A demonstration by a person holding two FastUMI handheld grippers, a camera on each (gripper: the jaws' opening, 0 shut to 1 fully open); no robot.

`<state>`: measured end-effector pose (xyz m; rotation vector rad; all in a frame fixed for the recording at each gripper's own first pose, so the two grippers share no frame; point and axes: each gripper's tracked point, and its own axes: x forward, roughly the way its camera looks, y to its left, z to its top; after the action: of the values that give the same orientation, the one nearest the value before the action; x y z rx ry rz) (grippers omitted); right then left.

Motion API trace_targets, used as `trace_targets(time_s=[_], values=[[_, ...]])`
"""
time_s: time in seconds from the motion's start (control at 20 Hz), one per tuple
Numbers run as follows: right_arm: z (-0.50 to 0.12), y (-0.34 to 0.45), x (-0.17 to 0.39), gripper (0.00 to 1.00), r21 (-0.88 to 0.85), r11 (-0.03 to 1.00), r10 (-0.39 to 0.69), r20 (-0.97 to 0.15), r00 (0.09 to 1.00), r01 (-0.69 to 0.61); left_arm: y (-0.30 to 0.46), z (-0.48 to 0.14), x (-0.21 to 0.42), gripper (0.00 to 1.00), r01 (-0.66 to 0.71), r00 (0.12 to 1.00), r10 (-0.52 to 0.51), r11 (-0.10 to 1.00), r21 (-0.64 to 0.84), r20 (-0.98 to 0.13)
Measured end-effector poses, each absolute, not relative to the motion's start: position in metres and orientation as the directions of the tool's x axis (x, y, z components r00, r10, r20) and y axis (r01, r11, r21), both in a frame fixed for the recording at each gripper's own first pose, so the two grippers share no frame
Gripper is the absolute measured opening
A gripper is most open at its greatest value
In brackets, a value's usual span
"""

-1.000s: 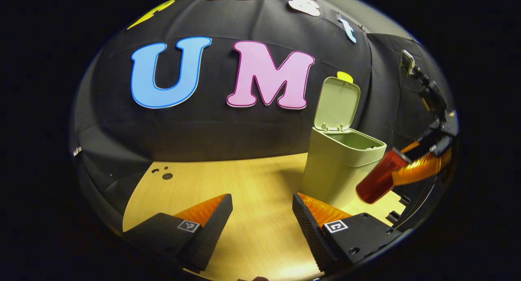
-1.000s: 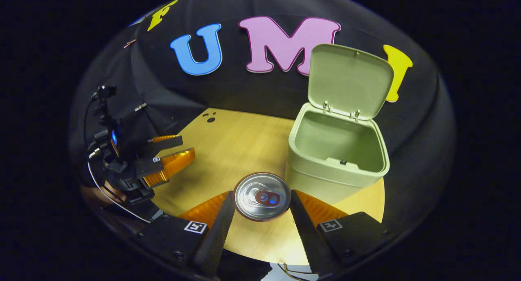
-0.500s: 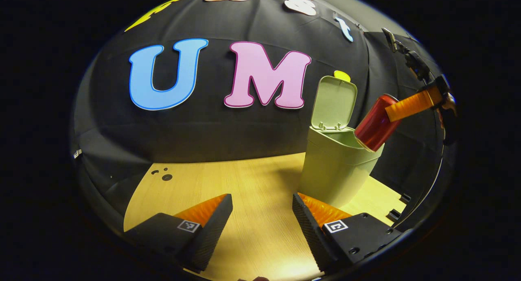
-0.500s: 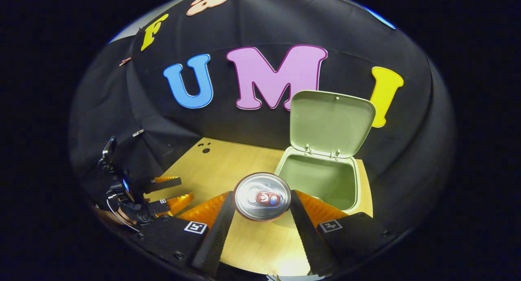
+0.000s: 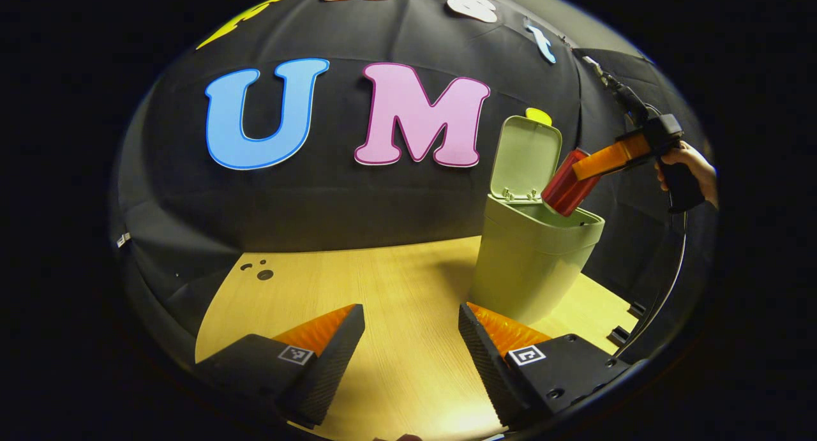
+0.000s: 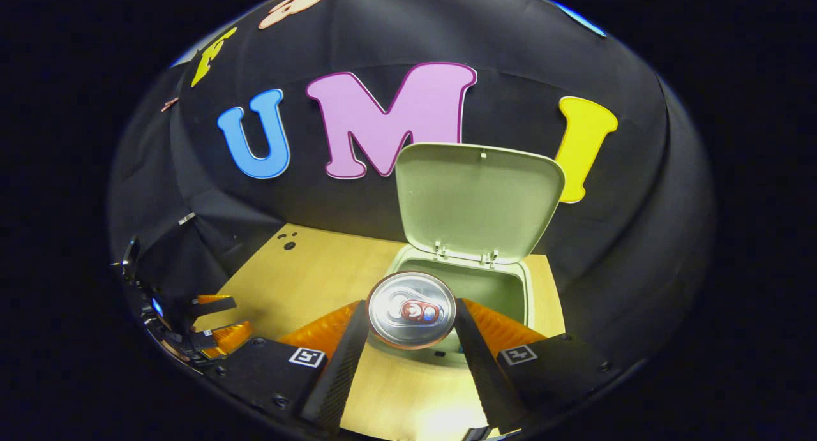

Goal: Press the lid of the desktop garbage bin to open it, pick up the crumpled paper on the desktop and throw it into the bin, then pick up the pop can on the desktop and drop it into the bin, and finally close the garbage bin lid.

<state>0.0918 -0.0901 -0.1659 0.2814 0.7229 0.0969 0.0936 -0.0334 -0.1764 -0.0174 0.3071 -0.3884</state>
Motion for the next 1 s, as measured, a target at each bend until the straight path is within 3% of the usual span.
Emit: trace_targets(time_s=[0.55, 1.0], values=[[-0.24, -0.076, 0.098, 0.85, 0.273, 0.962, 0.212, -0.747, 0.63, 0.0, -0.028, -0.179, 0.097, 0.95, 0.363, 0.881, -0.368, 0.929, -0.076, -0.298], [-0.251, -0.075, 0.098, 0.85, 0.284, 0.959, 0.216, -0.755, 0.619, 0.011, -0.026, -0.181, 0.101, 0.95, 0.352, 0.881, -0.358, 0.933, -0.075, -0.309]])
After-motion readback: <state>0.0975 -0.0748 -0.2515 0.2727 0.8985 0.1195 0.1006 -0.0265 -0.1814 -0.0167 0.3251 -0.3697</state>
